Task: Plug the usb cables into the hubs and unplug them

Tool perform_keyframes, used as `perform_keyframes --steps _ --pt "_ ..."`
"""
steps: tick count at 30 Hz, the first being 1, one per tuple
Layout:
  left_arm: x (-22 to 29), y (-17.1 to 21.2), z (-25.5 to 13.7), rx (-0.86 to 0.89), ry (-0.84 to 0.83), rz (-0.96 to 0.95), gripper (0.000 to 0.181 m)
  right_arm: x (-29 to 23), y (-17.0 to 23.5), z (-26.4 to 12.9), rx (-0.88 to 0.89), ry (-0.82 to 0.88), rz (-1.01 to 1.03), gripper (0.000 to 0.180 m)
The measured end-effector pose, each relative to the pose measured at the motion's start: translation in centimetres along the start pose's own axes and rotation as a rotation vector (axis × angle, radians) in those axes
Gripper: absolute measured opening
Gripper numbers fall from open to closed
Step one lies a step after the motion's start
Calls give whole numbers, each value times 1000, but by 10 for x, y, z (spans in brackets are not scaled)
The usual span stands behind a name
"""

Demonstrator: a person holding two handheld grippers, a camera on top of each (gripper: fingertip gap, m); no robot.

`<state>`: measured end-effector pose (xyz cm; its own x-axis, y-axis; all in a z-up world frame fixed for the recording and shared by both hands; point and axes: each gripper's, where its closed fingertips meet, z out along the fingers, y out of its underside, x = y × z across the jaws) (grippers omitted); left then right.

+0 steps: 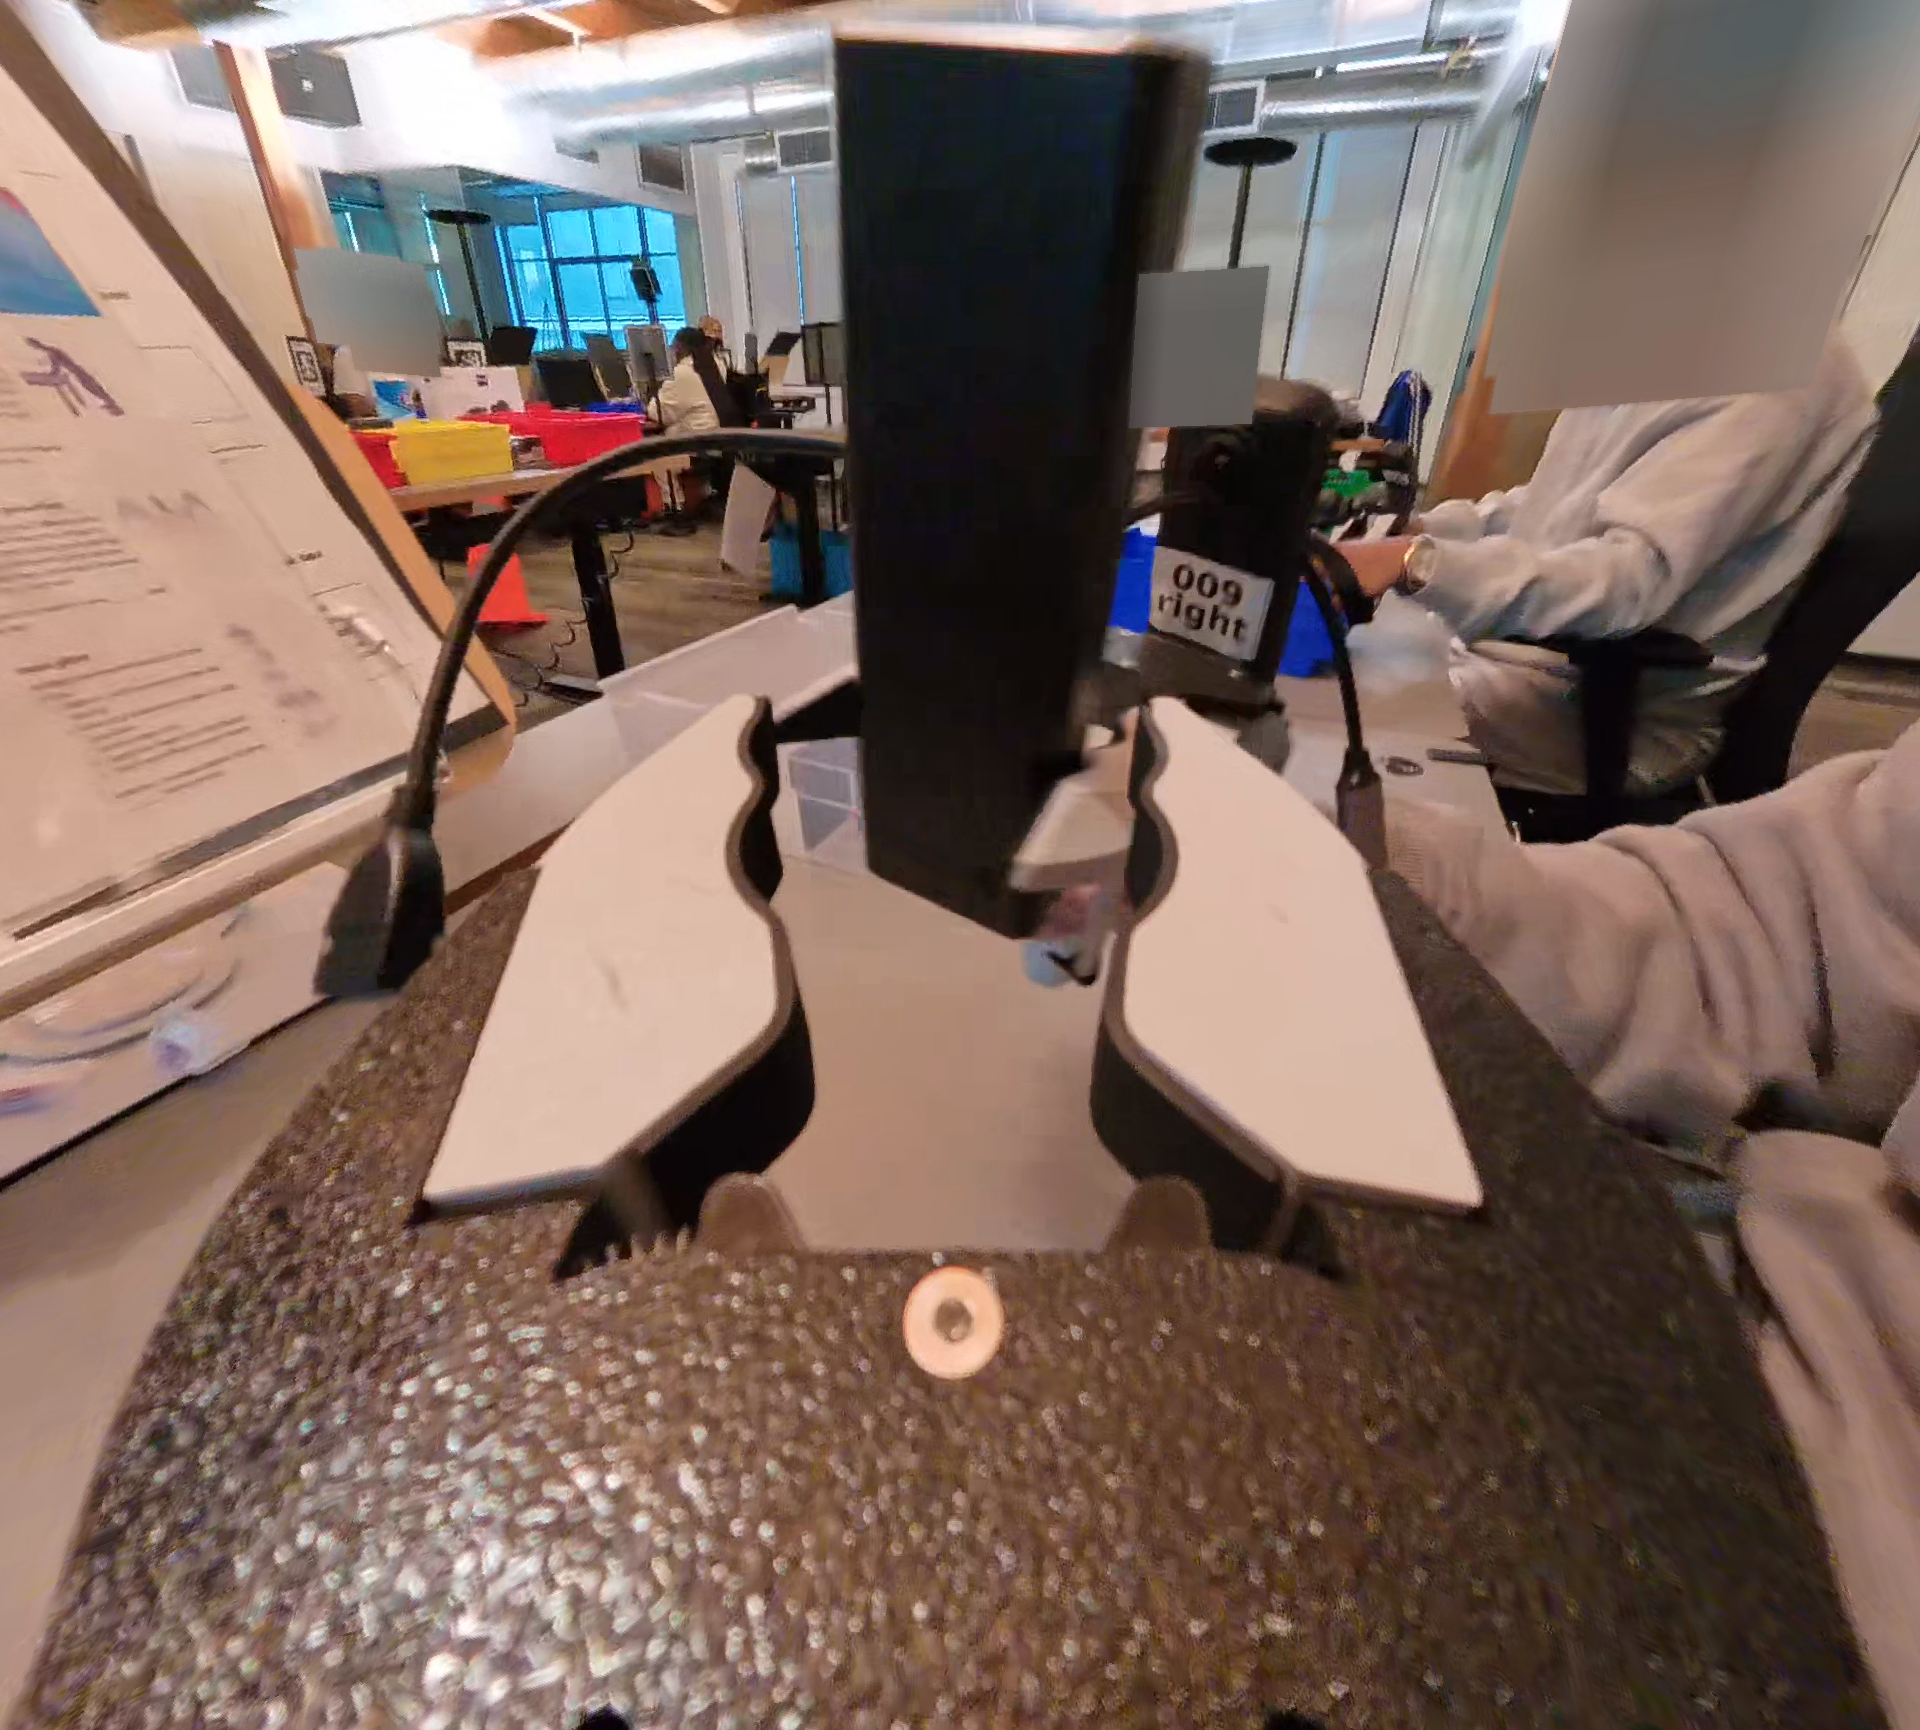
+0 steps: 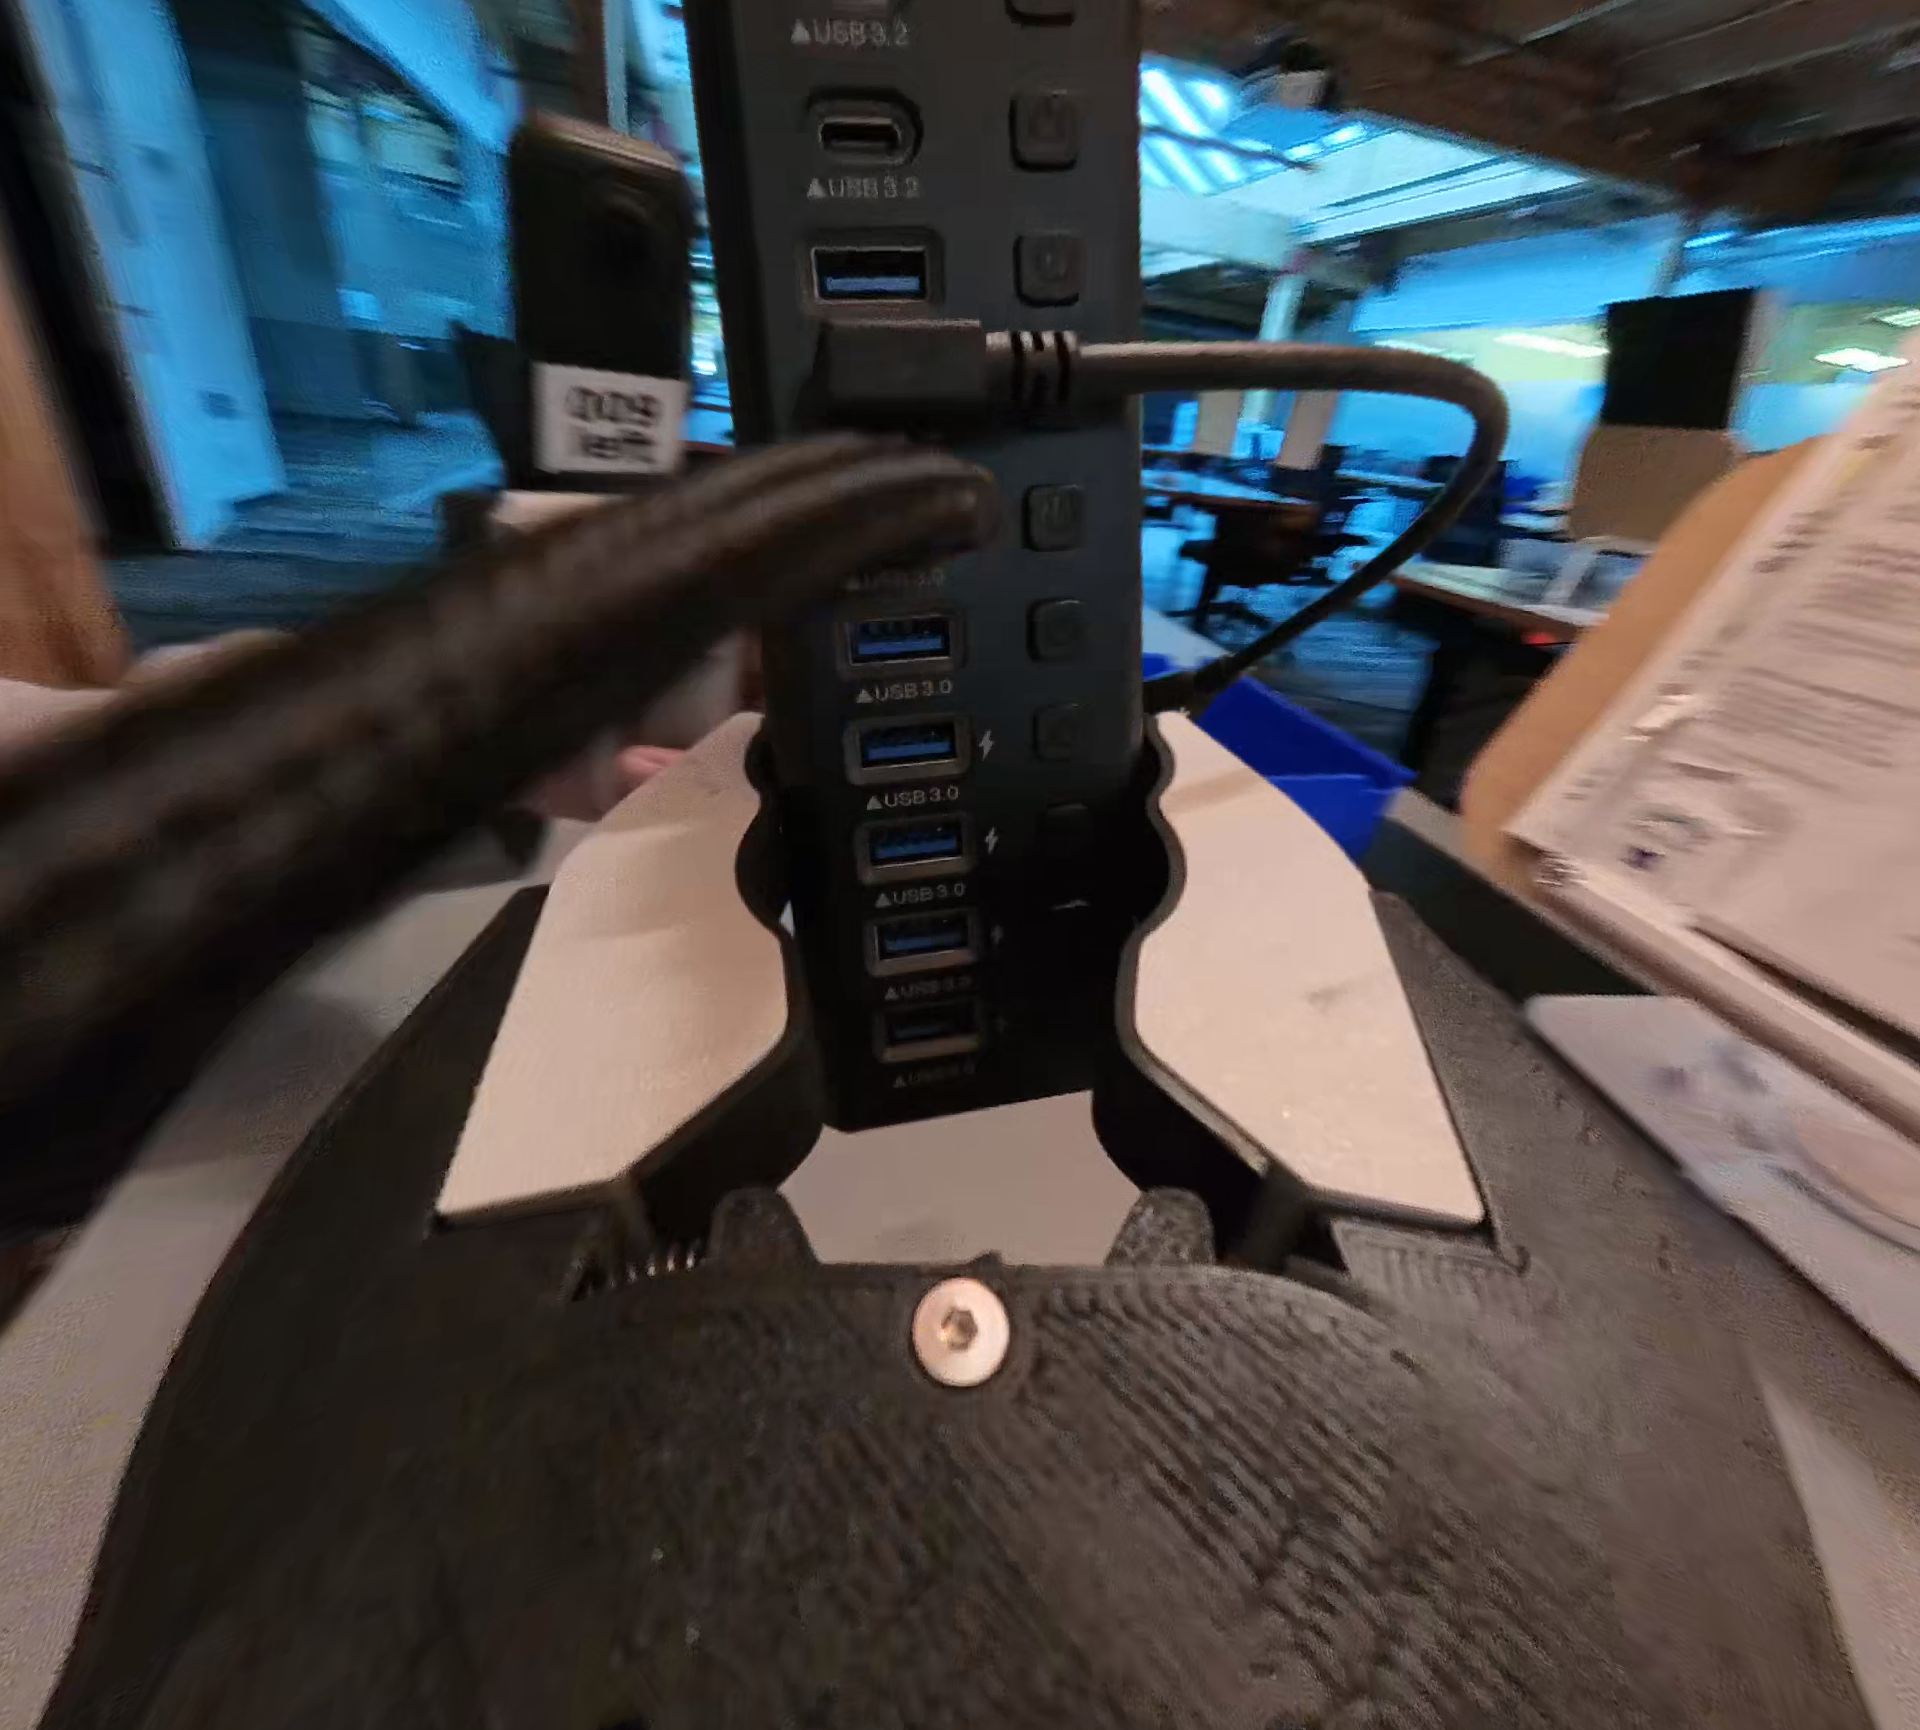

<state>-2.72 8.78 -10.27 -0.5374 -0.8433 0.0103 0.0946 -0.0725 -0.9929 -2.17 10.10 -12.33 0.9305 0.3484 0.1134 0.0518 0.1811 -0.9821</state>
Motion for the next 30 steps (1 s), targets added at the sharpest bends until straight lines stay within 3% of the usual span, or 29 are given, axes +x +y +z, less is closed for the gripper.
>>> perform_keyframes --steps 5,7,13,16,19,21,25,26,28,30 --pt "17 17 13 -48 149 24 67 -25 10 6 -25 -95 62 65" --pt "15 20 16 -44 147 17 72 -27 13 6 -34 -105 77 65" --pt "15 22 16 -41 159 23 63 -22 21 2 -67 -125 116 65" --pt "0 20 12 -77 76 40 62 -6 73 -27 -378 -122 20 75" --pt "-19 23 0 -172 -20 53 62 61 116 -91 -703 126 -65 82" --pt "-21 32 -5 -234 -21 66 61 84 87 -111 -598 233 -68 87" --pt "-12 61 4 -342 22 122 61 24 -29 -81 -89 -76 115 78" --pt "-6 69 9 -357 53 126 61 6 -40 -71 -75 -145 87 75" --pt "9 80 19 -374 127 138 61 -12 -37 -49 -169 -164 -32 96" --pt "21 87 26 -393 176 156 61 -28 -29 -33 -233 -218 -109 91"
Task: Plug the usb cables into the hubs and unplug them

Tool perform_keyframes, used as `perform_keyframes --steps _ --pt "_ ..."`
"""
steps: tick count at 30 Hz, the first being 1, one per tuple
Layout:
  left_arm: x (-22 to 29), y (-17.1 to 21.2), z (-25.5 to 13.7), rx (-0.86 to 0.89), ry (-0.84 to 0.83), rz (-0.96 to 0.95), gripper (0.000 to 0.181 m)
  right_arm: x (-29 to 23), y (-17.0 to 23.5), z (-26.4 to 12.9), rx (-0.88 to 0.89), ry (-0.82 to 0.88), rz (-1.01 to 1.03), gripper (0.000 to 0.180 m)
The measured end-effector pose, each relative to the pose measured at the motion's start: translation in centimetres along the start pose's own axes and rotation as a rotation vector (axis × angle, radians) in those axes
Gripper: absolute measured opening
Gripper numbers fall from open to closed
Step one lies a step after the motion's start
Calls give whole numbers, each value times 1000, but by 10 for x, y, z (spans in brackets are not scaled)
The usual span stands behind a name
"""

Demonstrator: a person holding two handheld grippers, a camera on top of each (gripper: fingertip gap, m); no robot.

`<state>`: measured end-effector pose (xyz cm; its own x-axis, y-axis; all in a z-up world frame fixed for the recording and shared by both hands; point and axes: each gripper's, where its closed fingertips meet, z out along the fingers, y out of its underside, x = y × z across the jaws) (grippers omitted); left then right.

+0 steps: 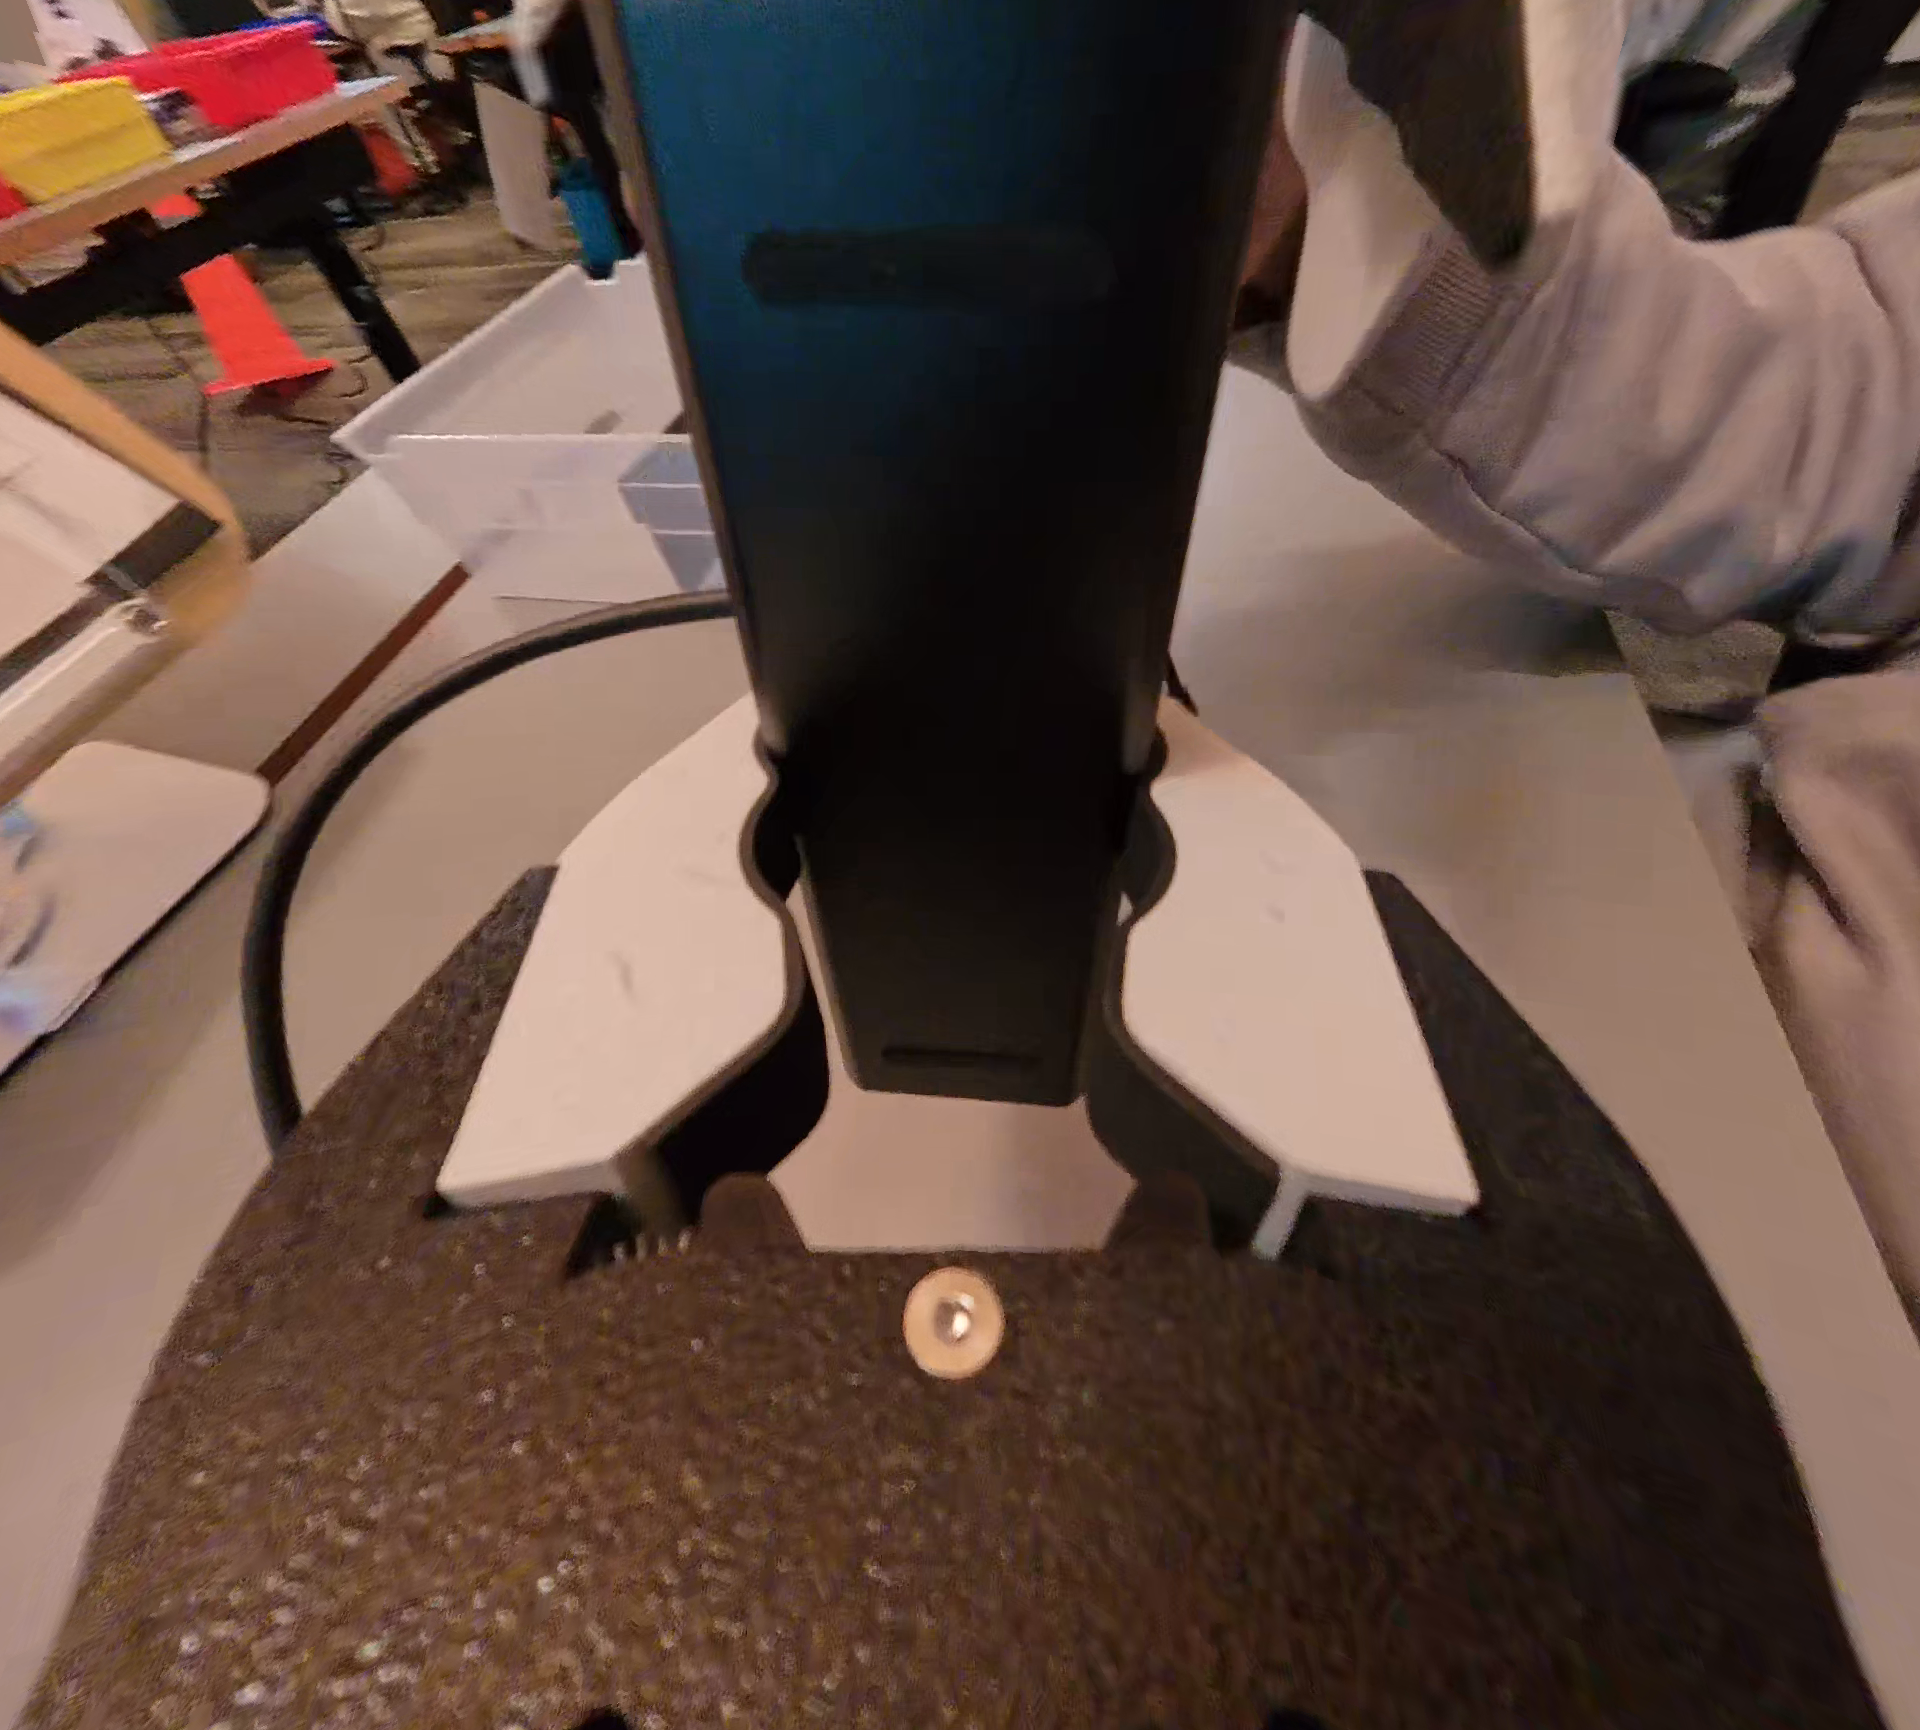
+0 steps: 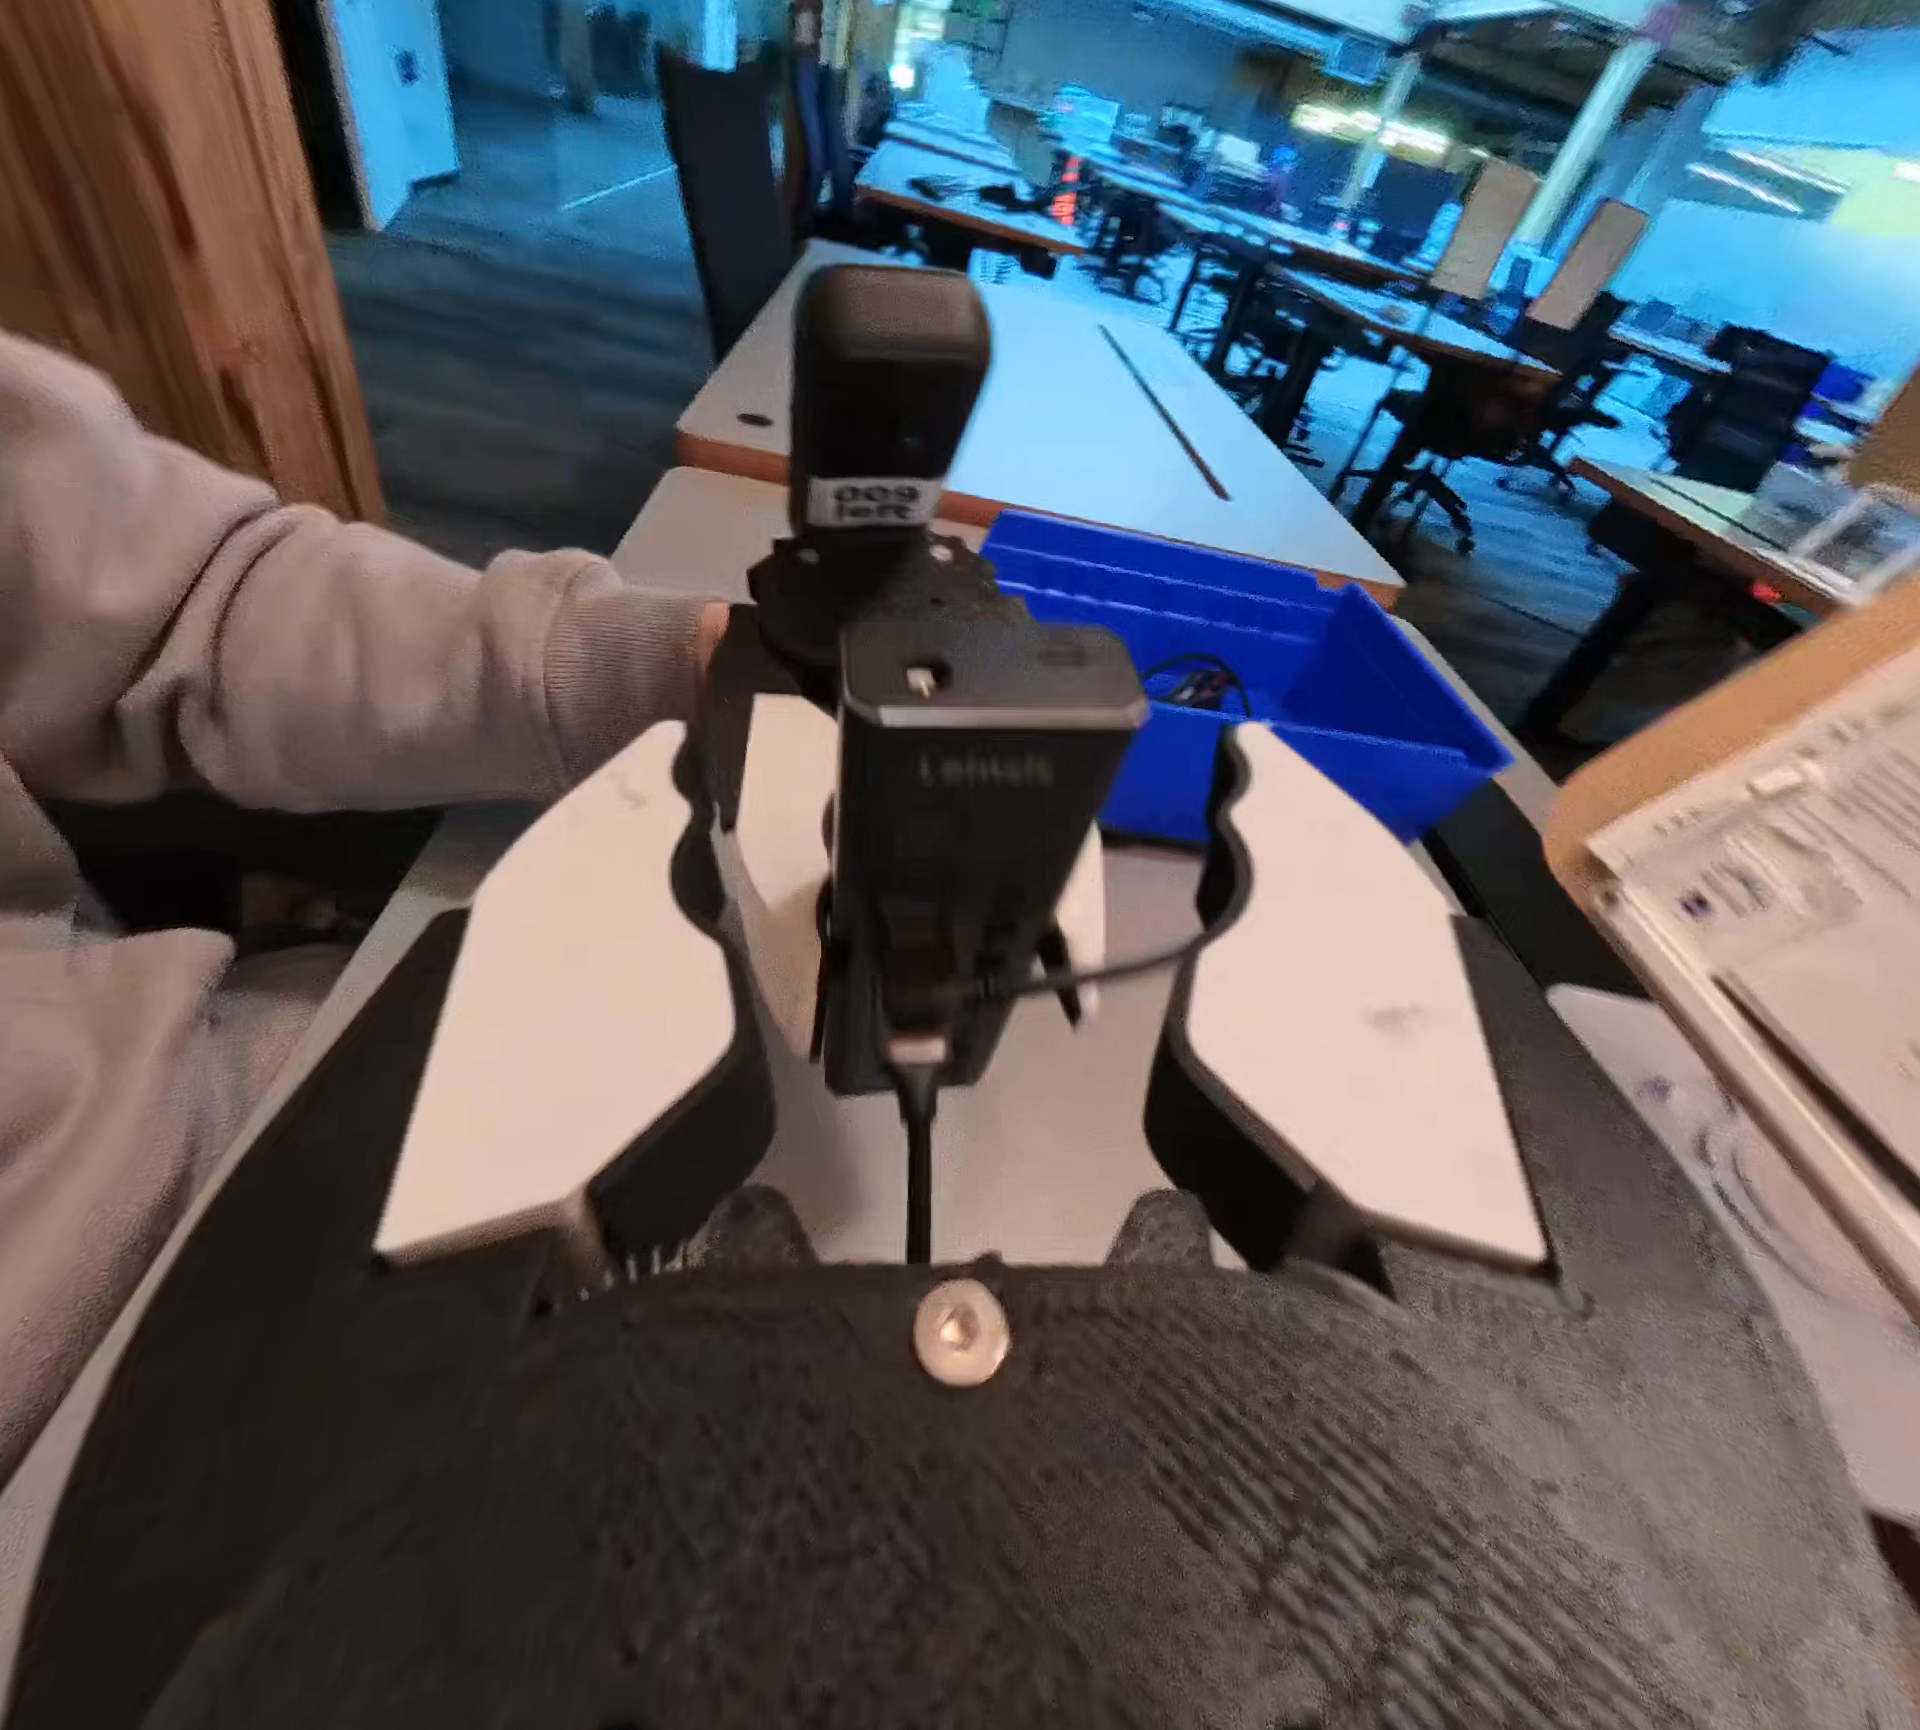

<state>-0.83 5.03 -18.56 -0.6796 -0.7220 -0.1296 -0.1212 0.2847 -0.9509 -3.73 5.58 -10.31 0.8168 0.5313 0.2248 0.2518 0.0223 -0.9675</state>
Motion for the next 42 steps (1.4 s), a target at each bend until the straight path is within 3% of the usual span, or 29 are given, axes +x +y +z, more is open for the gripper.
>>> perform_keyframes --steps 3,11,22,33,42 --pt "9 0 8 -16 38 14 61 -1 -1 16 -2 -11 -19 63" --pt "15 -29 -4 201 37 -44 62 4 -32 18 170 43 98 62" --pt "35 -23 23 180 122 -96 76 -9 -37 22 262 -69 154 61" --pt "32 -21 29 163 64 -87 74 -10 -34 17 274 -59 120 62" --pt "25 -3 34 232 36 -200 74 3 -7 18 100 -18 131 65"
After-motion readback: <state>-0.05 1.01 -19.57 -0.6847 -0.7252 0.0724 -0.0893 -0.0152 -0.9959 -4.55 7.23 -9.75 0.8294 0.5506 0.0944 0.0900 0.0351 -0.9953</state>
